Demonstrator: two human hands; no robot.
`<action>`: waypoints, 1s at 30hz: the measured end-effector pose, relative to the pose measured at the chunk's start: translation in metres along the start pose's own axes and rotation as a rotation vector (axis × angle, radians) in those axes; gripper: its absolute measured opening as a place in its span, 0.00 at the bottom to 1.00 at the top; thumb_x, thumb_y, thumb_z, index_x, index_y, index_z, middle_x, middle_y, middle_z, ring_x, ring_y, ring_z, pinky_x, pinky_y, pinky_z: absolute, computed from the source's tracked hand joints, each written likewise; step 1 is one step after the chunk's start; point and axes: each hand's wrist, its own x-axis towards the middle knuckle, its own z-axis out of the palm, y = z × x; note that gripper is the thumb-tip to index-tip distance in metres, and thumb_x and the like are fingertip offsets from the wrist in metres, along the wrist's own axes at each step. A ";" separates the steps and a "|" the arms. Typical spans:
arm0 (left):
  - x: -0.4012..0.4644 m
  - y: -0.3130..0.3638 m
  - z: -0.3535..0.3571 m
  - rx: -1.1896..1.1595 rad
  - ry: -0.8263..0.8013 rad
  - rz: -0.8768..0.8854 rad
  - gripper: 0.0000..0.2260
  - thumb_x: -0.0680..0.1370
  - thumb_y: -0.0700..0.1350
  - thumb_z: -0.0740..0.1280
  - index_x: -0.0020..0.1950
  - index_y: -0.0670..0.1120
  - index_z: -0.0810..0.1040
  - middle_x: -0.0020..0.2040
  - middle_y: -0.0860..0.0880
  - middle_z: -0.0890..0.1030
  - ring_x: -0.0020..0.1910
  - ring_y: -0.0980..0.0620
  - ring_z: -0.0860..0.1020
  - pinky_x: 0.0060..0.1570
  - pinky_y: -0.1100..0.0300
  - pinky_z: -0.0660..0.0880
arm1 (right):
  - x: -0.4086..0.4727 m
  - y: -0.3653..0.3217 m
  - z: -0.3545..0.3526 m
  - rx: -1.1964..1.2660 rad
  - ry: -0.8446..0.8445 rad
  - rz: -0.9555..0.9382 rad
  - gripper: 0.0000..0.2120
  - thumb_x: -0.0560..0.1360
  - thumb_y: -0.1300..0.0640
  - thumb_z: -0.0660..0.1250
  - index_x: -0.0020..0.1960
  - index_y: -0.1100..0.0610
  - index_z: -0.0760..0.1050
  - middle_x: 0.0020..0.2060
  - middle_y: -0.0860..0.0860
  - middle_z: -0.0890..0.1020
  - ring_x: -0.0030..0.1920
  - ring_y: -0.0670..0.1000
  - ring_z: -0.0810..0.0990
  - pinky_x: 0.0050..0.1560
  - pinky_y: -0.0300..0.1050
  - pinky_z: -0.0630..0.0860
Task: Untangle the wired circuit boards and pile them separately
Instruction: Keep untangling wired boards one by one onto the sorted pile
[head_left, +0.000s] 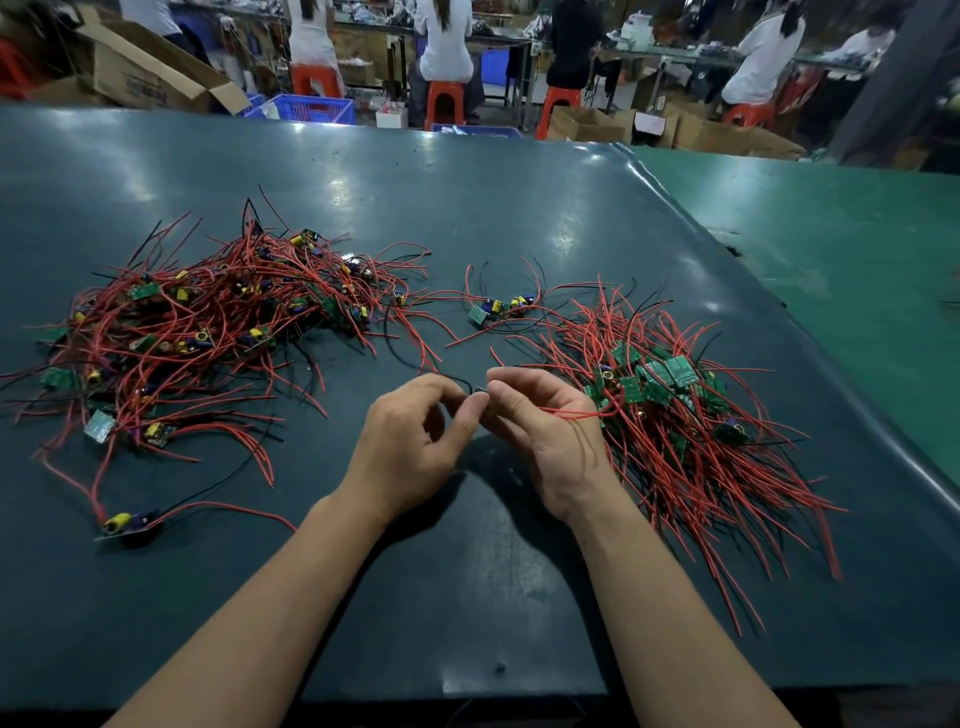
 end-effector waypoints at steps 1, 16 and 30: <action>0.000 0.000 0.000 -0.008 0.012 -0.008 0.14 0.77 0.51 0.68 0.40 0.42 0.80 0.36 0.51 0.79 0.33 0.56 0.74 0.37 0.61 0.73 | 0.000 0.000 0.000 -0.006 0.004 0.009 0.06 0.73 0.71 0.69 0.46 0.62 0.80 0.36 0.53 0.84 0.39 0.49 0.83 0.45 0.42 0.82; 0.006 -0.001 -0.008 -0.316 0.038 -0.239 0.03 0.74 0.44 0.73 0.45 0.46 0.85 0.44 0.50 0.85 0.40 0.55 0.81 0.44 0.63 0.77 | 0.001 0.002 0.002 0.027 0.019 0.058 0.09 0.72 0.67 0.71 0.51 0.61 0.76 0.38 0.56 0.86 0.39 0.52 0.86 0.36 0.39 0.80; 0.014 -0.012 -0.007 -0.694 0.276 -0.540 0.10 0.81 0.43 0.63 0.45 0.42 0.81 0.37 0.47 0.85 0.38 0.46 0.85 0.39 0.61 0.80 | 0.001 0.004 0.004 -0.141 0.170 -0.098 0.07 0.79 0.59 0.66 0.47 0.60 0.81 0.37 0.54 0.86 0.37 0.51 0.85 0.30 0.41 0.79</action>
